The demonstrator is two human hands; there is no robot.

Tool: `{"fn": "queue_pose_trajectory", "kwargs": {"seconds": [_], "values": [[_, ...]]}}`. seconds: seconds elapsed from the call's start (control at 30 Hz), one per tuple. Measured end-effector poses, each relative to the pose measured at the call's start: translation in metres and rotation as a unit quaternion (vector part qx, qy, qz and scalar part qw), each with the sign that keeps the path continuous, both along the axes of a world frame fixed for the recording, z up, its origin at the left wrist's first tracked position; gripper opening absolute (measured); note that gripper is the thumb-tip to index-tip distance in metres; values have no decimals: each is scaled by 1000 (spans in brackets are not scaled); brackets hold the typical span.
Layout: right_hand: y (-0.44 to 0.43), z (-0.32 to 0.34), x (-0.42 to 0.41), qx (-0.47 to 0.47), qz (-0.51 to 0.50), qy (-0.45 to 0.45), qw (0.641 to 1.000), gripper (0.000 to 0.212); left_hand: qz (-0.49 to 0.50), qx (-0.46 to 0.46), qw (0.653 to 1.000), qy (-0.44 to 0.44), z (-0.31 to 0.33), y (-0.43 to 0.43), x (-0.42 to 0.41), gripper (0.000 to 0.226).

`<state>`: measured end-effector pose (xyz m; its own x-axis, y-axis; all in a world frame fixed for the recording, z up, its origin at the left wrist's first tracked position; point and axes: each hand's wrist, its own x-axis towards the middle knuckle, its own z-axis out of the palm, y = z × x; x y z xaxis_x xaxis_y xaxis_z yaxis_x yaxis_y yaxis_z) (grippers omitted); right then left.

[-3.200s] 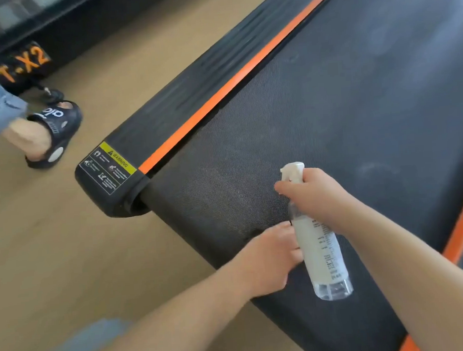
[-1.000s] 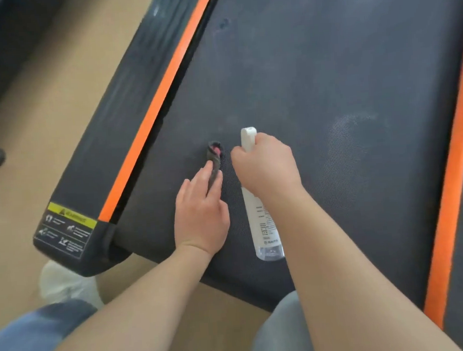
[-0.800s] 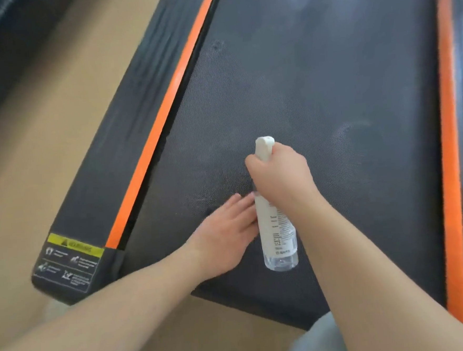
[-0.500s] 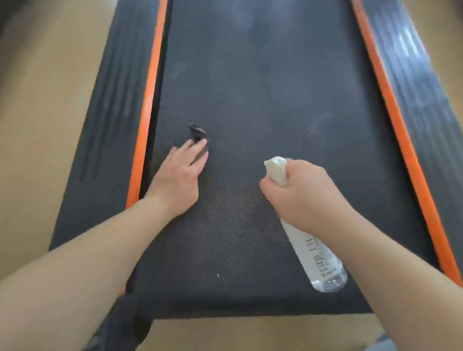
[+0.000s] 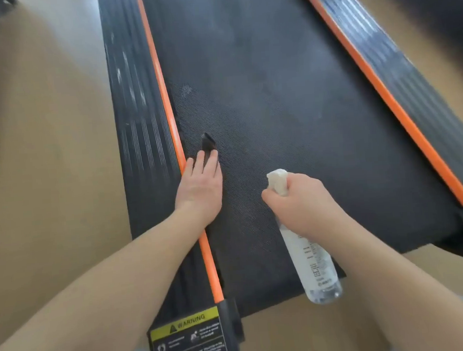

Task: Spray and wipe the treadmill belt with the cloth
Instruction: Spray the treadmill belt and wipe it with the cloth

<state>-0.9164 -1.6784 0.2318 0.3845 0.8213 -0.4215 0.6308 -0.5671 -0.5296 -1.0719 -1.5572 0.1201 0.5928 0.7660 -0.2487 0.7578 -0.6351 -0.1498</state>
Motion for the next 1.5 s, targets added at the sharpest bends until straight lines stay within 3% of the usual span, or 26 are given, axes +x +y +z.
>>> {"fn": "queue_pose_trajectory", "kwargs": {"seconds": [0.1,0.17,0.37,0.53,0.7,0.87,1.03,1.2,1.33,1.5], "values": [[-8,-4,-19,-5,-72,38,997,33,-228,-94,968,-49,-1,-6,-17,65],[-17,-7,-27,-10,-134,92,987,34,-288,-154,942,-74,1,-12,-25,65],[-27,20,-65,-6,-202,93,975,29,-232,-177,948,-125,-7,-4,-37,63],[-2,58,-66,17,-130,-15,991,28,-183,-189,958,-115,-4,-18,-38,66],[15,46,-52,19,-107,-15,994,30,-171,-179,962,-115,-1,-17,-35,66],[35,26,-31,61,-77,-51,994,38,-126,-134,966,-181,-9,-24,-33,61],[59,-4,-7,91,-101,1,991,35,-122,-97,965,-212,-20,-24,-32,59],[74,-19,17,43,-57,8,997,36,-127,-82,968,-199,-17,-22,-30,60],[90,-25,24,77,-39,-22,996,40,-115,-82,968,-208,-12,-24,-31,58],[101,-36,37,57,-13,22,998,32,-101,-75,969,-211,-6,-23,-26,61]]}}
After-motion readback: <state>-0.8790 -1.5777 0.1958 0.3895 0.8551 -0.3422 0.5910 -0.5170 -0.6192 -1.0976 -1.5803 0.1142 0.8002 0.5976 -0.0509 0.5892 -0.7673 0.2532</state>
